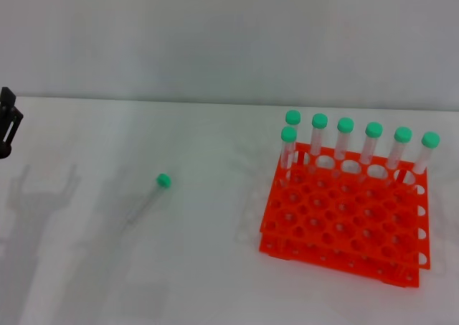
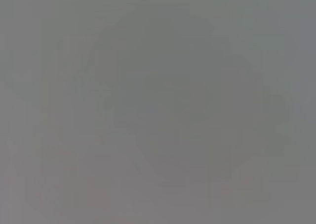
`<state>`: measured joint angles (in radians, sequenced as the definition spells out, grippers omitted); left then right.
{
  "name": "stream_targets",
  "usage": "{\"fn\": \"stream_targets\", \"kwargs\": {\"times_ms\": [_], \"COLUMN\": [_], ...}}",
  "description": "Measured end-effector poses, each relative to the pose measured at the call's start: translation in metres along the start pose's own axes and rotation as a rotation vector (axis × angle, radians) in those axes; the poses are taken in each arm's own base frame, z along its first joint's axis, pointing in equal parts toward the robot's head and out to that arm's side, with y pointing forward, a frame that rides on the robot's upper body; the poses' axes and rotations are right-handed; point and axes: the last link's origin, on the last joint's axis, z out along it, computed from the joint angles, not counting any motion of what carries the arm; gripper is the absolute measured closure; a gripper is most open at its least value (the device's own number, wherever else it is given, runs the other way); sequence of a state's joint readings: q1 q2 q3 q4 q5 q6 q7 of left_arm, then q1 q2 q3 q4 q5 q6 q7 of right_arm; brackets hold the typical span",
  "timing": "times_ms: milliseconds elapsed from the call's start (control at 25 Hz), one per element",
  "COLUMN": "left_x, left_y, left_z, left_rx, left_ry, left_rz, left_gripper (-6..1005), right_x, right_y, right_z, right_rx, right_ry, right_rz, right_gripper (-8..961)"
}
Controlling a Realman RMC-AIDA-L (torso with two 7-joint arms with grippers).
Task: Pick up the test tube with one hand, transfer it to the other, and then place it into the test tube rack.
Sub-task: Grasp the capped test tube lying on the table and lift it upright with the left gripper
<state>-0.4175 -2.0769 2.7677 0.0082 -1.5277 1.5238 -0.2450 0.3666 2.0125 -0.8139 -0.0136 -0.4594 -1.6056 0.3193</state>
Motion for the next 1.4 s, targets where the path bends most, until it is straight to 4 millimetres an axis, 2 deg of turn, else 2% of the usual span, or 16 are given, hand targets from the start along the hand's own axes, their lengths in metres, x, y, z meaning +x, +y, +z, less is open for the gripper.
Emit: {"fn": "stream_targets", "kwargs": {"times_ms": [520,720,880,1040,1240,1400], "left_x": [-0.007,-0.006,0.012,0.033,0.06,0.074], "left_y": [0.007,-0.002,-0.029,-0.049,-0.062,-0.06], "left_z": [0.001,0.001,0.002,0.014,0.035,0.06], "left_rx": [-0.061,-0.145,-0.247,-0.331,-0.406,-0.467], "left_ry": [-0.055,-0.1,-0.159,-0.29,-0.493,-0.718], "left_rz": [-0.021,-0.119,-0.259,-0.358,-0.433,-0.439], "left_gripper": [140,146,151,156,162,167], "right_x": [0.008,0.009,0.006,0.007,0.006,0.006], "right_y": [0.002,0.001,0.0,-0.003,-0.006,-0.006], "right_z": [0.0,0.002,0.005,0.006,0.009,0.01], "right_rx": [0.002,0.006,0.006,0.021,0.027,0.029], "right_ry": [0.048,0.057,0.042,0.05,0.046,0.043], "right_rz": [0.011,0.006,0.0,-0.005,-0.012,-0.014], "right_gripper": [319,319,319,320,320,320]}}
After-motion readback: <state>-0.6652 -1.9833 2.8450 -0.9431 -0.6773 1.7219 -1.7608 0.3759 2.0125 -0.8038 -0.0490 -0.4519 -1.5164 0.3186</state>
